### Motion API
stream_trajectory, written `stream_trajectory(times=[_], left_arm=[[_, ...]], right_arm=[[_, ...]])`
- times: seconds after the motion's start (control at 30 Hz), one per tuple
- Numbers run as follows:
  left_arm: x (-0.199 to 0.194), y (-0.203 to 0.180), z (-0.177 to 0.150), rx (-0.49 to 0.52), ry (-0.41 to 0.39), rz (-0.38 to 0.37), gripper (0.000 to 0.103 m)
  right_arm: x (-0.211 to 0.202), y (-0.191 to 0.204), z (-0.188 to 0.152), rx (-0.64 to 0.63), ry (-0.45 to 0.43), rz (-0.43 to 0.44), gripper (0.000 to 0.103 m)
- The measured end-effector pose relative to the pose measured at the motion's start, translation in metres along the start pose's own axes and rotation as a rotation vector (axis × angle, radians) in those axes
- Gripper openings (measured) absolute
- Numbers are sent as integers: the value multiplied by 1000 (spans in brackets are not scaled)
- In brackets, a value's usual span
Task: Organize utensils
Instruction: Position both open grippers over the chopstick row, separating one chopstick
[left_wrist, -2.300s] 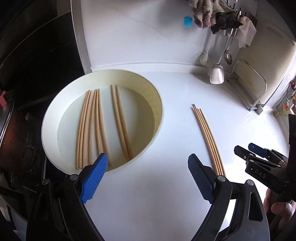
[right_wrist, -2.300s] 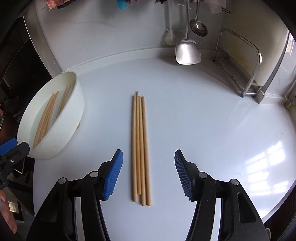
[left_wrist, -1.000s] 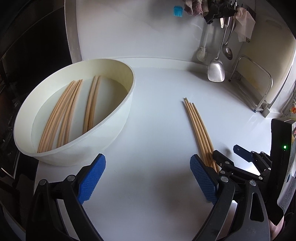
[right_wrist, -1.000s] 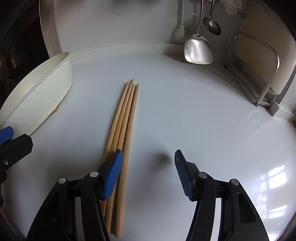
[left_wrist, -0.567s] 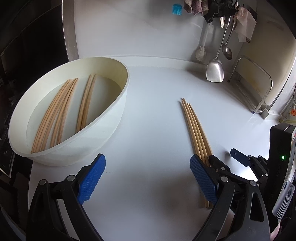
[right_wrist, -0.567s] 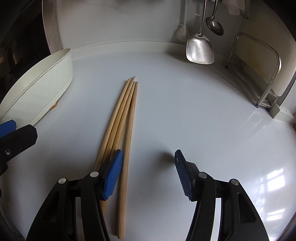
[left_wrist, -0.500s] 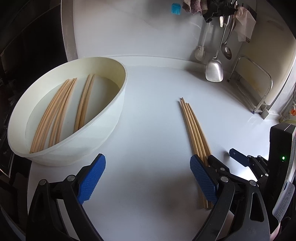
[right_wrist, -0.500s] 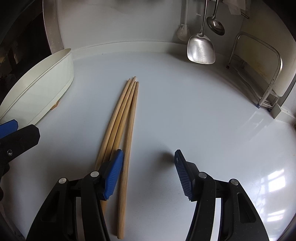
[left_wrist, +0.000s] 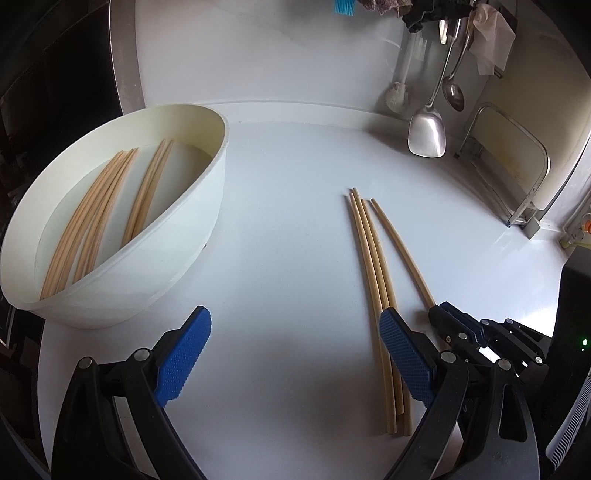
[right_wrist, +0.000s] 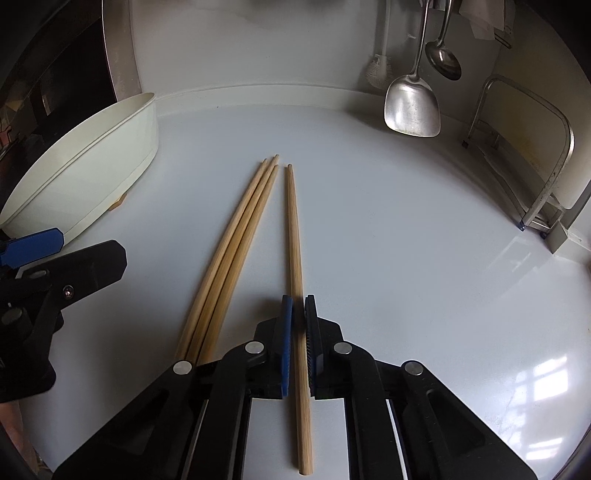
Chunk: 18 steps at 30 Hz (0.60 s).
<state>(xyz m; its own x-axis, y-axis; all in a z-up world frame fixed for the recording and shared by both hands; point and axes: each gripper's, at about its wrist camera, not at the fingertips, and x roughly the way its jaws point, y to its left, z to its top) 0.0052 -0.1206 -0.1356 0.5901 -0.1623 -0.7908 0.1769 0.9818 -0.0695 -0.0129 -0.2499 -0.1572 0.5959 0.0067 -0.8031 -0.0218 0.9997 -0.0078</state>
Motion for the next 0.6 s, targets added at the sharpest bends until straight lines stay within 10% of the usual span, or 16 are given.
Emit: stream_trajectory(times=[0.33, 0.43, 0.6], left_arm=[[24, -19, -3, 12, 60, 4, 91], [32, -22, -4, 10, 79, 5, 91], [41, -25, -4, 5, 99, 19, 91]], right_arm=[[-3, -31, -7, 42, 2, 0, 8], [-5, -35, -9, 48, -2, 7, 34], [-5, -38, -10, 61, -6, 14, 34]])
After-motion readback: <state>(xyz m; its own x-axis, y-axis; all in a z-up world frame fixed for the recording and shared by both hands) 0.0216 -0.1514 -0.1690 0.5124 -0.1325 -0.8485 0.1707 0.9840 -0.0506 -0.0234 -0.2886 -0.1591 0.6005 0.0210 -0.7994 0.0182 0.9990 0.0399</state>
